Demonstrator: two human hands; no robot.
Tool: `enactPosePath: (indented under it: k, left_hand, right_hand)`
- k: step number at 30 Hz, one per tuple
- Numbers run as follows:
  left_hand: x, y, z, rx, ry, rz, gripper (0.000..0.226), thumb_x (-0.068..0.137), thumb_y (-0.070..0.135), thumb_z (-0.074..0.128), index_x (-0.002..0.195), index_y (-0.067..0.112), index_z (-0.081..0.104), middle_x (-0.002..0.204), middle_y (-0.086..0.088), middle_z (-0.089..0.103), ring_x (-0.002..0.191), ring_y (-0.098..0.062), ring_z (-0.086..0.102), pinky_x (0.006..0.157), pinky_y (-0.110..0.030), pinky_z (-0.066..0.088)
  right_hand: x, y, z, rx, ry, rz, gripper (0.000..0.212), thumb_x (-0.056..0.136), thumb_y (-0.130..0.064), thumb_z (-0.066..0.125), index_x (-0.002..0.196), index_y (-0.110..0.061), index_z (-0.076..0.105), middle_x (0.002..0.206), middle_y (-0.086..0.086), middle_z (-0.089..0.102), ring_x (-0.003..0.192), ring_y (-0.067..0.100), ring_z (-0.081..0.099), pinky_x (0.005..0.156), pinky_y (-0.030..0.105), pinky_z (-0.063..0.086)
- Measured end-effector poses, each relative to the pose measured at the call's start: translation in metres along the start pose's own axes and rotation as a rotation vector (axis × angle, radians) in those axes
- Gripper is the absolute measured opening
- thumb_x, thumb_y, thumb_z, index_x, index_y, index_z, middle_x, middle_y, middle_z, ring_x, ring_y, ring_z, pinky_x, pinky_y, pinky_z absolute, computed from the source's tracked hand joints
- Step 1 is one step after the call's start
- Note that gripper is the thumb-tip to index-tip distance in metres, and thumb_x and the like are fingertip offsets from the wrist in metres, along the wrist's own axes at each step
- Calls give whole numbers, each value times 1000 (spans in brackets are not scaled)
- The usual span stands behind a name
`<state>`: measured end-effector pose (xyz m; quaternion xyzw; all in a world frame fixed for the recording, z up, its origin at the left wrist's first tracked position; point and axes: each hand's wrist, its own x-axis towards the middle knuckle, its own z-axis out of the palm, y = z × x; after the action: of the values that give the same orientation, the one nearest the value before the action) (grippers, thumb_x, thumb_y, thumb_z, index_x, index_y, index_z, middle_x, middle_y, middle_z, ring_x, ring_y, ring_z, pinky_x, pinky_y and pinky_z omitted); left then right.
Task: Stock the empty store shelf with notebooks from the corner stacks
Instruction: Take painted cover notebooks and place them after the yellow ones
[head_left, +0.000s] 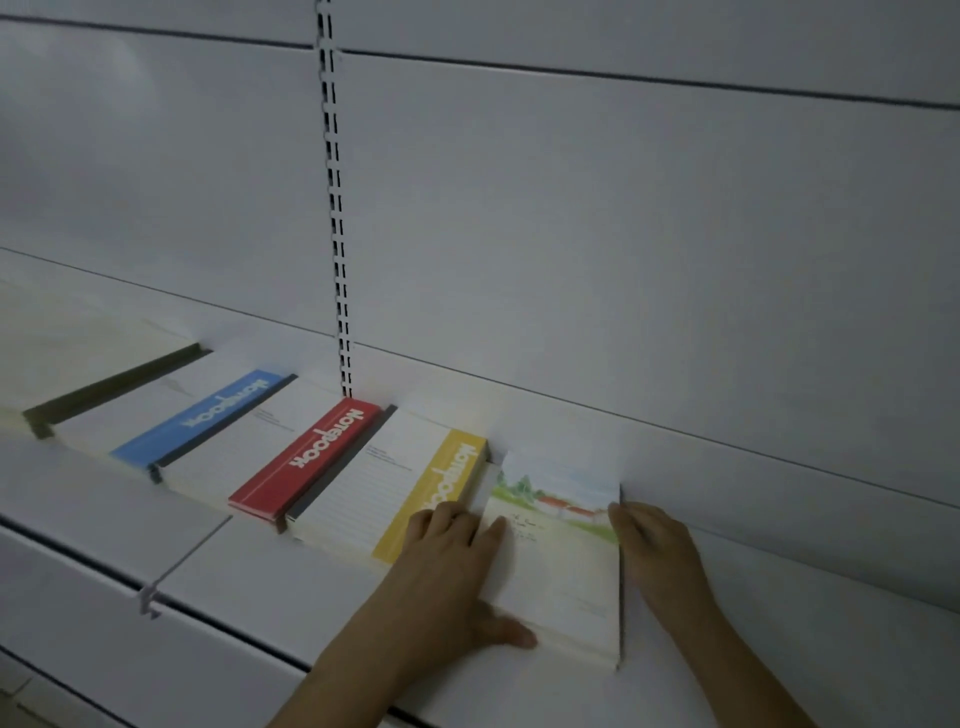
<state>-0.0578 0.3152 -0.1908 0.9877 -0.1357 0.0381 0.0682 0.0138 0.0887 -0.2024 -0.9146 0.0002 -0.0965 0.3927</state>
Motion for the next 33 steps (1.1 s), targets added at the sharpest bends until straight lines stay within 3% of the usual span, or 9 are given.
enactPosePath:
  k: [5,10,15,18,21,23,26,30,33]
  left_hand:
    - [2,-15,-1,11,78,36,111,64,88,50,151,23,31,143,4,46,141,-22,24,113,-36,-2]
    - [5,-15,-4,-24,-2,-20,113,60,88,54,152,29,25,143,12,43,141,-14,15,117,-45,-11]
    - [6,-16,-10,-101,-19,-20,112,61,83,62,152,33,22,143,15,41,137,-12,16,117,-35,-5]
    - [5,-15,-9,-52,-51,-20,110,65,82,60,153,28,22,145,12,39,140,-15,13,119,-40,-8]
    - [9,-14,-12,7,-123,1,113,70,80,57,155,19,16,149,4,38,144,-18,9,121,-40,-5]
    - [11,-16,-15,-8,-121,26,115,68,80,59,155,17,17,147,3,40,142,-17,13,119,-31,8]
    - [11,-21,-15,-58,-79,47,117,64,83,60,154,19,20,144,6,41,138,-13,17,114,-25,19]
    - [10,-13,-24,-41,-154,63,110,72,77,59,155,23,13,160,-4,17,148,-17,0,119,-31,12]
    - [14,8,-41,41,-109,154,103,75,80,47,156,30,8,164,-4,-8,150,-20,-10,117,-30,-2]
  right_hand:
    - [1,-8,-2,143,-124,-1,26,97,-8,53,118,-1,66,114,1,58,116,19,49,95,21,28]
    - [11,9,6,213,-203,-12,29,79,-48,54,103,-53,68,131,-16,60,126,11,51,108,36,36]
    - [37,57,12,229,-411,-144,45,79,-39,66,124,-32,65,136,-10,57,131,21,49,108,48,38]
    - [14,15,7,11,-266,-111,49,83,-45,42,123,-27,63,132,-13,57,128,16,49,108,39,34]
    - [4,14,21,-350,-169,-127,59,96,-45,21,148,-19,31,155,-1,29,144,16,21,118,35,12]
    - [5,16,25,-367,-223,-94,63,96,-48,12,153,-21,17,160,-3,15,147,14,11,120,36,5]
    - [7,14,23,-391,-199,-123,81,80,-57,-1,152,-24,19,159,-6,20,146,14,15,119,36,8]
    - [9,14,19,-249,-187,-166,50,98,-43,31,144,-26,37,150,-2,38,140,19,29,115,34,20]
    - [8,6,-4,-81,-143,-69,51,99,-35,48,145,-14,39,156,5,27,144,17,21,115,24,14]
